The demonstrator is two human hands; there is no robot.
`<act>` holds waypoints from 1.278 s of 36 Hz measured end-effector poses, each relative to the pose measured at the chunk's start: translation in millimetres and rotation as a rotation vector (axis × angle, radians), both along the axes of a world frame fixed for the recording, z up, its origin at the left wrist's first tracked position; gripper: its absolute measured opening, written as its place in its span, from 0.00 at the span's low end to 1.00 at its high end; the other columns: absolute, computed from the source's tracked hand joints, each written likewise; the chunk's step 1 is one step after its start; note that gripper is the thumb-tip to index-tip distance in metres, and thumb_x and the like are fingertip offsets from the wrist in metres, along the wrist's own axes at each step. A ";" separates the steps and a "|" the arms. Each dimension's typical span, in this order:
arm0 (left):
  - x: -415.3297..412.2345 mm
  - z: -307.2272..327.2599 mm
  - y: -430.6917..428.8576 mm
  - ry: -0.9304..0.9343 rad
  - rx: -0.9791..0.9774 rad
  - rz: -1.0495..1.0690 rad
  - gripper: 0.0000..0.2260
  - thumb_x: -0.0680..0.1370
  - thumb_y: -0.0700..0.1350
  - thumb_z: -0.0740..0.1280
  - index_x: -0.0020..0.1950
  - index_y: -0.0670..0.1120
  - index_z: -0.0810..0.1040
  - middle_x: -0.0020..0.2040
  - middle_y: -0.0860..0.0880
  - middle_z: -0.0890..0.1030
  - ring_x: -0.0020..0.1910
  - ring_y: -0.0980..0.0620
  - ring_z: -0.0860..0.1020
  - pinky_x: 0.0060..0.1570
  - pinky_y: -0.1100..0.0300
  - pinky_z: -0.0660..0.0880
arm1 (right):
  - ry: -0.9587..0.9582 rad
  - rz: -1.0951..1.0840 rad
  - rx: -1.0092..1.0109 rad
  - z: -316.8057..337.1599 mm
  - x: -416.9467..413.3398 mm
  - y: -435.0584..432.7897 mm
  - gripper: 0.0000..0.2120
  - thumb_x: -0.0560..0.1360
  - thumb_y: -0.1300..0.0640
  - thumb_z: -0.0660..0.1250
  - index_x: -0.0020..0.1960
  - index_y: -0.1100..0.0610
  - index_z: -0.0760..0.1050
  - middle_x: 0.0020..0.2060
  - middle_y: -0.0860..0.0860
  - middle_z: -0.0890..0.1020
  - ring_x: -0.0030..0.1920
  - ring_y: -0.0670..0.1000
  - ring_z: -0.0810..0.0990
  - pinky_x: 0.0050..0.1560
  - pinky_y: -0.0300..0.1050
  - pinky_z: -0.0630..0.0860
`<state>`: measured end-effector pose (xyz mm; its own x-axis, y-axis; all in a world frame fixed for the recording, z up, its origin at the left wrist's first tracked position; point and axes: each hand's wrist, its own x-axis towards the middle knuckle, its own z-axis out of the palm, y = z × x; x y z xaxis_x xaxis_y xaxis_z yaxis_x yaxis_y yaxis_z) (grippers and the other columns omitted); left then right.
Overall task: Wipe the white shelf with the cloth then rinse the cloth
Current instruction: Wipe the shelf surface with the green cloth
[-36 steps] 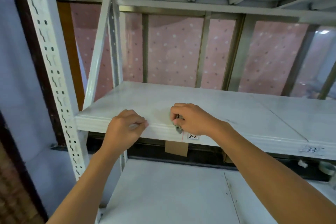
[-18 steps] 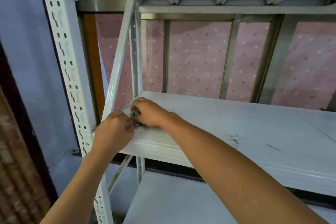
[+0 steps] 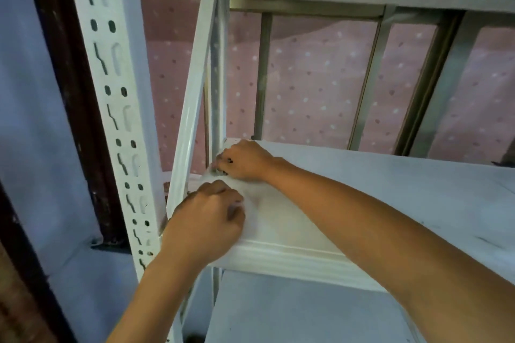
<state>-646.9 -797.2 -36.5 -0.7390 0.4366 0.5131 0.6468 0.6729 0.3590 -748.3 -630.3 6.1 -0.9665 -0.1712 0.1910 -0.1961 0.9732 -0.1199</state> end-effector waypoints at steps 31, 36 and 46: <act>39.3 7.3 87.0 0.060 -0.056 -0.111 0.09 0.75 0.52 0.66 0.49 0.51 0.84 0.49 0.53 0.80 0.45 0.49 0.79 0.42 0.54 0.78 | -0.042 -0.051 0.127 13.9 135.9 129.7 0.16 0.80 0.43 0.63 0.65 0.48 0.74 0.57 0.53 0.82 0.56 0.56 0.77 0.54 0.52 0.75; 37.2 5.8 86.8 0.051 0.003 -0.118 0.09 0.74 0.52 0.67 0.49 0.53 0.84 0.50 0.55 0.81 0.45 0.51 0.80 0.42 0.57 0.77 | -0.057 0.023 0.106 15.2 52.4 103.5 0.14 0.79 0.42 0.64 0.62 0.48 0.73 0.54 0.54 0.80 0.53 0.57 0.77 0.47 0.48 0.71; 33.9 3.1 86.4 0.079 0.004 -0.137 0.10 0.73 0.55 0.64 0.44 0.54 0.83 0.46 0.57 0.79 0.43 0.53 0.79 0.38 0.56 0.78 | -0.007 -0.009 0.134 22.9 -19.5 130.4 0.17 0.80 0.46 0.65 0.65 0.51 0.81 0.54 0.53 0.85 0.50 0.55 0.82 0.44 0.41 0.69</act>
